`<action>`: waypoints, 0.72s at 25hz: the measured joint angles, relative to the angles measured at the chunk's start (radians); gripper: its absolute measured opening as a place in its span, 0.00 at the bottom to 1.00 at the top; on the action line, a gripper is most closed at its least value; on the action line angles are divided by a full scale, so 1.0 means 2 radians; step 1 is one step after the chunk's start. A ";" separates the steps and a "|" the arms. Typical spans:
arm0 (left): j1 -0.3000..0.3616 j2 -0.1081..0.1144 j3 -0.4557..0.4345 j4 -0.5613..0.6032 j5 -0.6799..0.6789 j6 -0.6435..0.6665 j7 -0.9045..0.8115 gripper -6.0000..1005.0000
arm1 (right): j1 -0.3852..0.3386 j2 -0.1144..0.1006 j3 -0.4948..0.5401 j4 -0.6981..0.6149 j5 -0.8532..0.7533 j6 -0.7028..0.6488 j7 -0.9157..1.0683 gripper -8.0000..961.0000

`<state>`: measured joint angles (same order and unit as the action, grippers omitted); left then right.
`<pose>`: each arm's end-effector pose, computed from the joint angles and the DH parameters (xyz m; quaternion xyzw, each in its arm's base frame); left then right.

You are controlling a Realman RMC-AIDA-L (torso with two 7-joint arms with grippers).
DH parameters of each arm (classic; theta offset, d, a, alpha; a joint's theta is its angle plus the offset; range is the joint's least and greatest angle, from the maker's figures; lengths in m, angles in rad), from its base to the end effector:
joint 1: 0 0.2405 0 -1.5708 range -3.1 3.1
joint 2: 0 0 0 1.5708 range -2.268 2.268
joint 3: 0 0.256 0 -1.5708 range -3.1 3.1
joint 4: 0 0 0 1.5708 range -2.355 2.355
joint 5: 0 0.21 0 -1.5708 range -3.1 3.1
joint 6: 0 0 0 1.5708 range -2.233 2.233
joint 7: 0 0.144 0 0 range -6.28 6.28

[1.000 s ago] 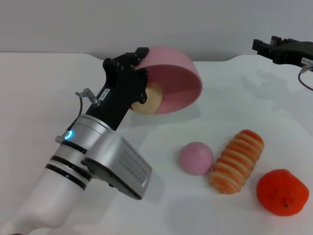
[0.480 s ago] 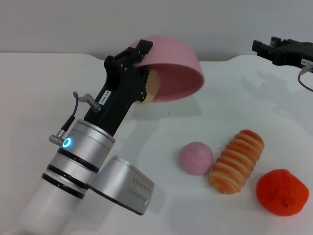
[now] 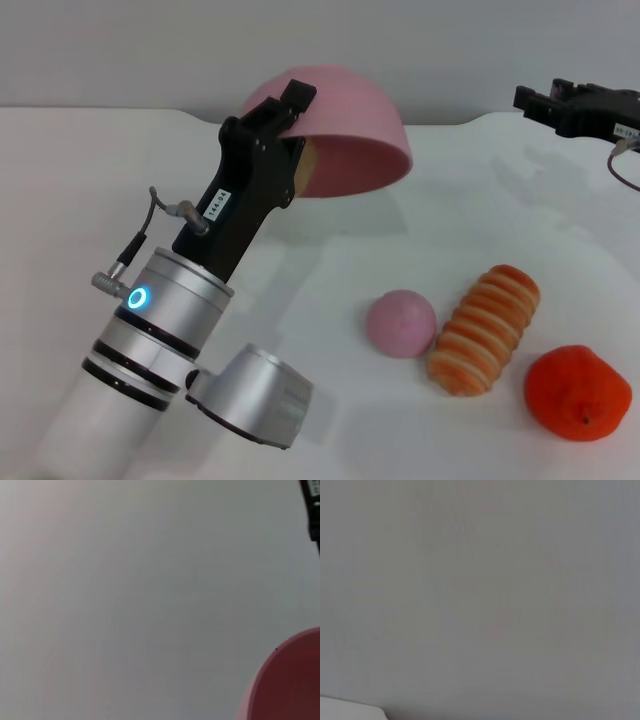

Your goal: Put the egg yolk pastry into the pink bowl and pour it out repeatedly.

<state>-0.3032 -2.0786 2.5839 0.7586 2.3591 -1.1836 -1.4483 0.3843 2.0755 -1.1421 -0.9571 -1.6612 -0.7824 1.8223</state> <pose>-0.1803 0.2789 -0.0879 -0.6230 0.4367 0.0058 0.6490 0.2641 0.3973 0.0366 -0.8139 0.3599 0.2374 0.3894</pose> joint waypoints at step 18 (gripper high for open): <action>-0.012 0.001 -0.016 0.025 -0.138 0.010 -0.123 0.01 | 0.005 0.000 -0.014 0.010 0.001 -0.003 0.000 0.62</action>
<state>-0.3271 -2.0768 2.5519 0.8078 2.0828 -1.1631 -1.6935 0.3943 2.0758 -1.1707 -0.9362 -1.6597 -0.7881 1.8223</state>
